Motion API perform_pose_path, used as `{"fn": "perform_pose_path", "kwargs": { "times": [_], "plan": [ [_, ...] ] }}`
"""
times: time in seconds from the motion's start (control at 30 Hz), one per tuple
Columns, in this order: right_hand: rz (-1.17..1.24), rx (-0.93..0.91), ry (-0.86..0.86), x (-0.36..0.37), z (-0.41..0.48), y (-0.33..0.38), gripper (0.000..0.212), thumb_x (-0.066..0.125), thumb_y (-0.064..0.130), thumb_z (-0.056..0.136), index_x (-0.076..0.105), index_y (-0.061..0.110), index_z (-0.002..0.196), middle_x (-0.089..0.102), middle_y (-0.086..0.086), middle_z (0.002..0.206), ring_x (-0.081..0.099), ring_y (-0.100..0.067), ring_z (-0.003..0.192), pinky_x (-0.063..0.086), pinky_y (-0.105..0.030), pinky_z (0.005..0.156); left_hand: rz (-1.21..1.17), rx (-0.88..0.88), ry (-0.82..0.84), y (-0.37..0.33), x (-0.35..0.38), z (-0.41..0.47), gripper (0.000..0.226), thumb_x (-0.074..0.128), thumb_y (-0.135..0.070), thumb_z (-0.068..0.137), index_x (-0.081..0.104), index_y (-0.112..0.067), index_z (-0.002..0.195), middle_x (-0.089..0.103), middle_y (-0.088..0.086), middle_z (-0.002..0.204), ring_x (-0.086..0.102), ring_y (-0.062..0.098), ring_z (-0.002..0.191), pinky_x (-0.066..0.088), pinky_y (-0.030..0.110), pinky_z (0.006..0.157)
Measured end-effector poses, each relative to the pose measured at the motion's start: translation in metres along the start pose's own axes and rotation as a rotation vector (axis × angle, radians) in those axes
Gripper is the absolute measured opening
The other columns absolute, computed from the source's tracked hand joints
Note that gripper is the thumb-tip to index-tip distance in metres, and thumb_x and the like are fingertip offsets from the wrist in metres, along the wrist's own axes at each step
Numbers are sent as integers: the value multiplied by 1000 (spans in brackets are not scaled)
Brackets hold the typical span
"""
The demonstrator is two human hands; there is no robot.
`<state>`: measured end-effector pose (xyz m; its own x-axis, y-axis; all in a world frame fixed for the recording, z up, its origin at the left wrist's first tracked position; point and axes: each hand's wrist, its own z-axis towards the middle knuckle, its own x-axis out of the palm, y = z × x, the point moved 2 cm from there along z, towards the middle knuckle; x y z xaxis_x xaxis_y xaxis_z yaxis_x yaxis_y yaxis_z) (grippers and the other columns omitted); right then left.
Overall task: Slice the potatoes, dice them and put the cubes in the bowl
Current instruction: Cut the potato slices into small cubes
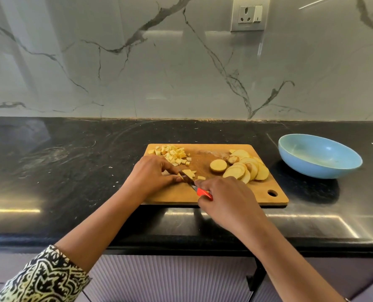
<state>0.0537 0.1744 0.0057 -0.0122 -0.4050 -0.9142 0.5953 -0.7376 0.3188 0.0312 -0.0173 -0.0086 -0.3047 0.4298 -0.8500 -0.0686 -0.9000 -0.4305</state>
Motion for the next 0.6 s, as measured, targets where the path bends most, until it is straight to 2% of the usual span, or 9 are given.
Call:
{"fn": "perform_pose_path", "kwargs": {
  "times": [0.17, 0.3, 0.37, 0.47, 0.6],
  "plan": [
    [-60, -53, -46, 8, 3, 3, 40, 50, 31, 95, 52, 31, 135, 66, 7, 106, 59, -11, 88, 48, -25, 69, -6, 7, 1, 0, 3, 1, 20, 74, -39, 78, 75, -28, 94, 66, -9, 97, 53, 6, 89, 40, 20, 72],
    [-148, -80, -39, 21, 16, 10, 33, 49, 32, 96, 57, 23, 127, 63, 3, 103, 57, -15, 91, 44, -26, 70, 15, 30, -21, 1, 4, 2, 15, 74, -40, 78, 76, -31, 90, 66, -5, 92, 55, 10, 87, 45, 25, 74],
    [-151, -85, -32, 22, 23, 9, 33, 50, 33, 96, 57, 22, 126, 61, 4, 98, 55, -13, 84, 44, -25, 67, 29, 31, -34, 3, 5, 2, 15, 73, -41, 79, 76, -31, 90, 66, -5, 93, 55, 10, 88, 46, 27, 76],
    [-27, -55, -33, 18, 27, -1, 37, 53, 31, 96, 53, 27, 133, 57, 11, 85, 51, -3, 67, 43, -17, 59, 100, 24, -95, 7, 5, 4, 22, 70, -47, 79, 75, -32, 94, 67, -7, 99, 56, 12, 98, 45, 34, 86],
    [64, 4, -153, 3, 29, -26, 42, 56, 29, 95, 50, 27, 137, 58, 14, 80, 49, 0, 56, 37, -12, 49, 251, 45, -141, 9, 6, 10, 28, 64, -50, 84, 70, -34, 106, 65, -7, 113, 51, 15, 111, 40, 36, 92]
  ]
}}
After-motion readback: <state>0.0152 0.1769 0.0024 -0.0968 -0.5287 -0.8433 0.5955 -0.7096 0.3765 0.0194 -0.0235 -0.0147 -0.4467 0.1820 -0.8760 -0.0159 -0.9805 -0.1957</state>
